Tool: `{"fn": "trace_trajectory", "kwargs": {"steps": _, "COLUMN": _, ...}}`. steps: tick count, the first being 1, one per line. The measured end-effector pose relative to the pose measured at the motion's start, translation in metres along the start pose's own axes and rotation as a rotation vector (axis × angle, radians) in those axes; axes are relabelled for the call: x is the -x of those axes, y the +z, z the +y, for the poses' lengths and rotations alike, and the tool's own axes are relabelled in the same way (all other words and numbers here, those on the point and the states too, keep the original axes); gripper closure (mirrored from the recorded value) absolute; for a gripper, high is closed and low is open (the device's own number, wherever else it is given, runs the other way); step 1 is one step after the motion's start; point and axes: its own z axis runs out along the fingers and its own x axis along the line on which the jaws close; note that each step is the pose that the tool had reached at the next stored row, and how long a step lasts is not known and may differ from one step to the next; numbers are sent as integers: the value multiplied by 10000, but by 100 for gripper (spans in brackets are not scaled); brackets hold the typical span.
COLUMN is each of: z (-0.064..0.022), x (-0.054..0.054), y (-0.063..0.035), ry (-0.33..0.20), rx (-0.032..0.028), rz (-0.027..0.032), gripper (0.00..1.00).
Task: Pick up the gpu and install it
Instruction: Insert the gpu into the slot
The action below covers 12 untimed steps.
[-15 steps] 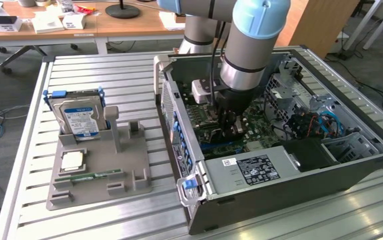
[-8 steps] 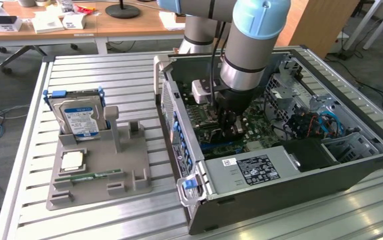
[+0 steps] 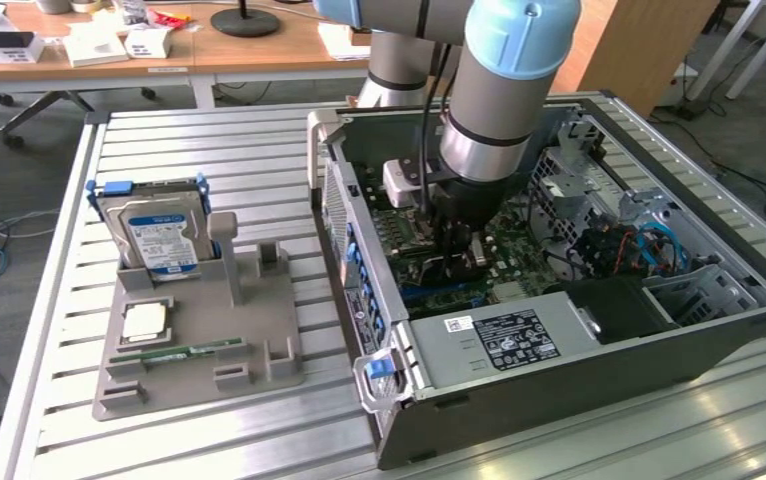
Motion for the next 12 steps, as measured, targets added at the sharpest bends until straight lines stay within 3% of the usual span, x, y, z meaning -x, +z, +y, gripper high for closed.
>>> {"fn": "trace_trajectory", "kwargs": {"steps": 5, "z": -3, "x": 4, "y": -78, "ry": 1, "rx": -1, "rz": 0, "gripper": 60}}
{"fn": "trace_trajectory", "kwargs": {"steps": 12, "z": -10, "x": 15, "y": -302, "ry": -1, "rx": -10, "rz": 1, "gripper": 60}}
